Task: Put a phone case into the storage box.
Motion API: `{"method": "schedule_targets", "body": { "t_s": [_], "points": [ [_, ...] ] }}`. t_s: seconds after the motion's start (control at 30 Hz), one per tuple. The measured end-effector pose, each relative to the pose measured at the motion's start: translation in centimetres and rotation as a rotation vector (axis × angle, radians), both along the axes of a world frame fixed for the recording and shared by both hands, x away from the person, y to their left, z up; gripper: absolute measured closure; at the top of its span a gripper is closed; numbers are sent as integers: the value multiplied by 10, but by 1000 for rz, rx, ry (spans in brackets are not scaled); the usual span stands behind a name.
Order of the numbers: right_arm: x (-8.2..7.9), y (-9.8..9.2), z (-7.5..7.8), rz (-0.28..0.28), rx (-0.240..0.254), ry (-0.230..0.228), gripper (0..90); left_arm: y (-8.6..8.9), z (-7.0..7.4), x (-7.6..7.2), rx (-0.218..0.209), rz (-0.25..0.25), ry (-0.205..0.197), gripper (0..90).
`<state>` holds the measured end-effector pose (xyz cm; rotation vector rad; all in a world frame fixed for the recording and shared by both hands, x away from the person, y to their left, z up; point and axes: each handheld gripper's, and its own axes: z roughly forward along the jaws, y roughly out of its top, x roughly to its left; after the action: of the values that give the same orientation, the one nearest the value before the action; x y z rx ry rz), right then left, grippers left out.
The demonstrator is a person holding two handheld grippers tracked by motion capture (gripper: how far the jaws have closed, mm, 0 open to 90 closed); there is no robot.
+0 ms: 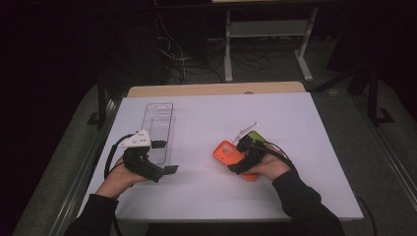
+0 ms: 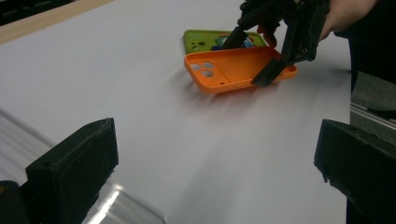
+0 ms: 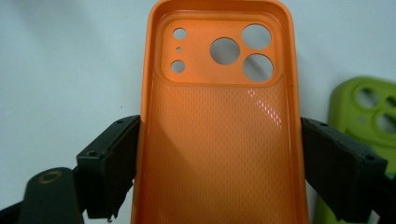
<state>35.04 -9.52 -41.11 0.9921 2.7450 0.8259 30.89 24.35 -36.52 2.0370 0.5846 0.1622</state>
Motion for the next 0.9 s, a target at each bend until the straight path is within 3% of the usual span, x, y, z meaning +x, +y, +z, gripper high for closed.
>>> {"method": "schedule_targets", "body": {
  "t_s": [0.1,0.3,0.4,0.6,0.7,0.9],
  "points": [
    [8,-2,8,17,0,-8,153,-9,7,6,16,-26,0,0],
    [20,-9,20,63,19,-21,152,-31,16,19,-10,-75,-17,0],
    [22,-13,22,90,15,-42,152,-44,18,25,-1,-107,-20,0],
    [23,-24,26,142,17,-57,152,-77,23,38,27,-205,-30,0],
    [20,-27,28,182,27,-63,152,-85,24,41,17,-234,-30,0],
    [14,-25,30,270,37,-62,152,-96,20,44,44,-294,-29,0]
  ]
}}
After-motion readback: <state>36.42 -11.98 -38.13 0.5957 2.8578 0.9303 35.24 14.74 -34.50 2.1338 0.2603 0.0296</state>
